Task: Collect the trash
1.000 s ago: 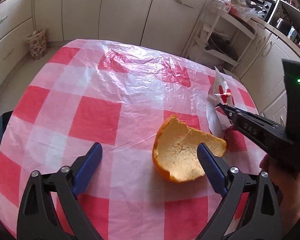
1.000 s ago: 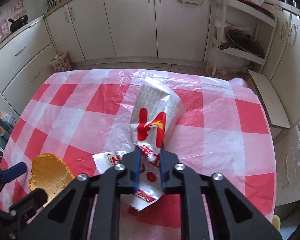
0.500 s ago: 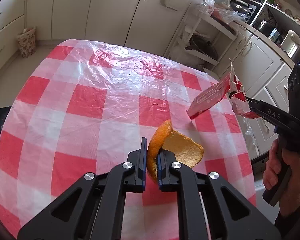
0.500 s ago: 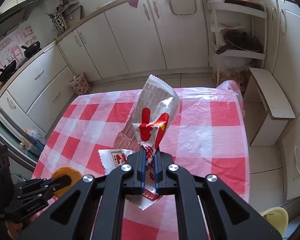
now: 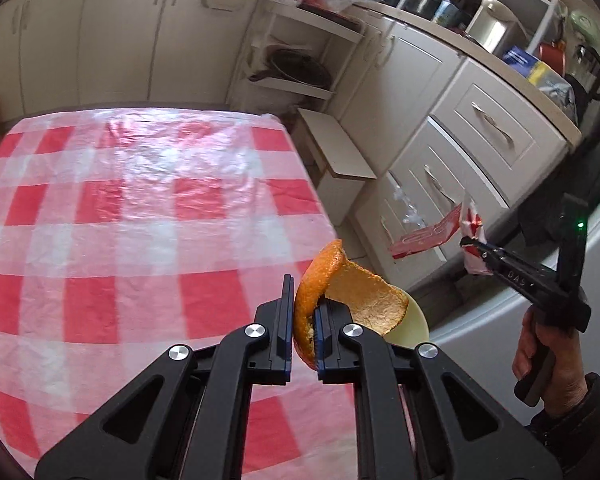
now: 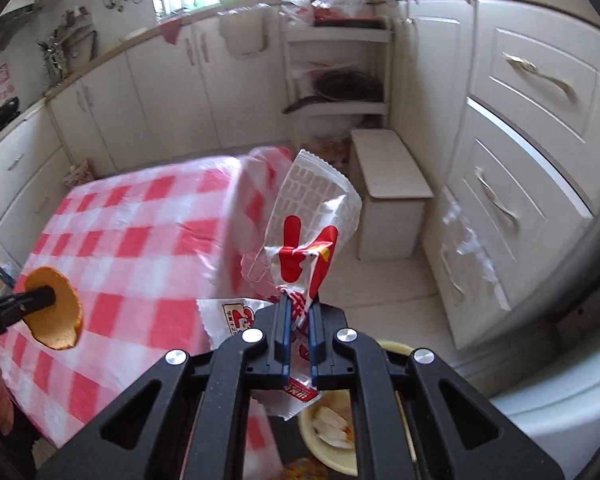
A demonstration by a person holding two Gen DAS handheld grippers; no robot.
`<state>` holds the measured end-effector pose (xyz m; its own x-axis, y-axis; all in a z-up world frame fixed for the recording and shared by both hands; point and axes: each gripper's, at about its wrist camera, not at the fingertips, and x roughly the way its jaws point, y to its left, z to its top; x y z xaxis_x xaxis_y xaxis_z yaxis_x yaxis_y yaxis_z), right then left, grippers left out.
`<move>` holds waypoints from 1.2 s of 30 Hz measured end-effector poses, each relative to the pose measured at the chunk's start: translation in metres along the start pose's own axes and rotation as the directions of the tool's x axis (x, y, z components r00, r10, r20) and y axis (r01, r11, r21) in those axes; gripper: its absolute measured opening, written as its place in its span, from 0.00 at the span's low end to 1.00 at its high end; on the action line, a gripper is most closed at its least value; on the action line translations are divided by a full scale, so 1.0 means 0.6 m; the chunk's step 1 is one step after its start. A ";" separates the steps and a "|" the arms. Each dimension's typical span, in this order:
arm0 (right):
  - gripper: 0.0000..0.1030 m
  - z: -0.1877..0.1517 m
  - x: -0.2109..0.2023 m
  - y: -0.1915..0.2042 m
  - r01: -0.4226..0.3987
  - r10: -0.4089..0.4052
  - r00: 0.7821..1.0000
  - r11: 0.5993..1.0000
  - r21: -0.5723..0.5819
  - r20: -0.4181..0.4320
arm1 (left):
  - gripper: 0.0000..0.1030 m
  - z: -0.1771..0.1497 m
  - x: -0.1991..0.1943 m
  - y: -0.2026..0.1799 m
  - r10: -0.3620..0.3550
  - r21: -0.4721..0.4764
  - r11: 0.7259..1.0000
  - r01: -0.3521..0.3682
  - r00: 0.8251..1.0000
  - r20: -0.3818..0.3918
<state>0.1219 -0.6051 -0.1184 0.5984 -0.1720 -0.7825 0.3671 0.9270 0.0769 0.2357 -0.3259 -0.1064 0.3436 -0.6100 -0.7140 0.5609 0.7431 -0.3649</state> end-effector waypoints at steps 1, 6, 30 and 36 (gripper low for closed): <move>0.07 -0.012 0.022 -0.023 0.021 -0.020 0.998 1.000 0.018 -0.061 | 0.08 -0.003 0.017 -0.027 -0.015 0.015 1.000 0.015 1.000 -0.014; 0.09 -0.079 0.177 -0.092 0.056 -0.024 0.915 0.996 0.068 -0.403 | 0.08 -0.030 0.105 -0.147 -0.049 0.075 0.996 0.057 0.994 -0.100; 0.80 0.049 0.026 -0.193 0.003 -0.033 0.997 0.917 0.398 0.068 | 0.42 -0.101 0.393 -0.321 0.110 0.137 0.989 -0.058 0.906 -0.409; 0.80 0.058 0.013 -0.166 0.007 -0.048 0.993 0.932 0.362 0.105 | 0.57 -0.082 0.230 -0.276 -0.011 0.051 0.998 0.024 0.967 -0.255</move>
<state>0.1148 -0.7104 -0.1104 0.6514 -0.2504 -0.7162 0.6043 0.7420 0.2902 0.1530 -0.5197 -0.1742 0.1342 -0.5274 -0.8389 0.6065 0.7133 -0.3514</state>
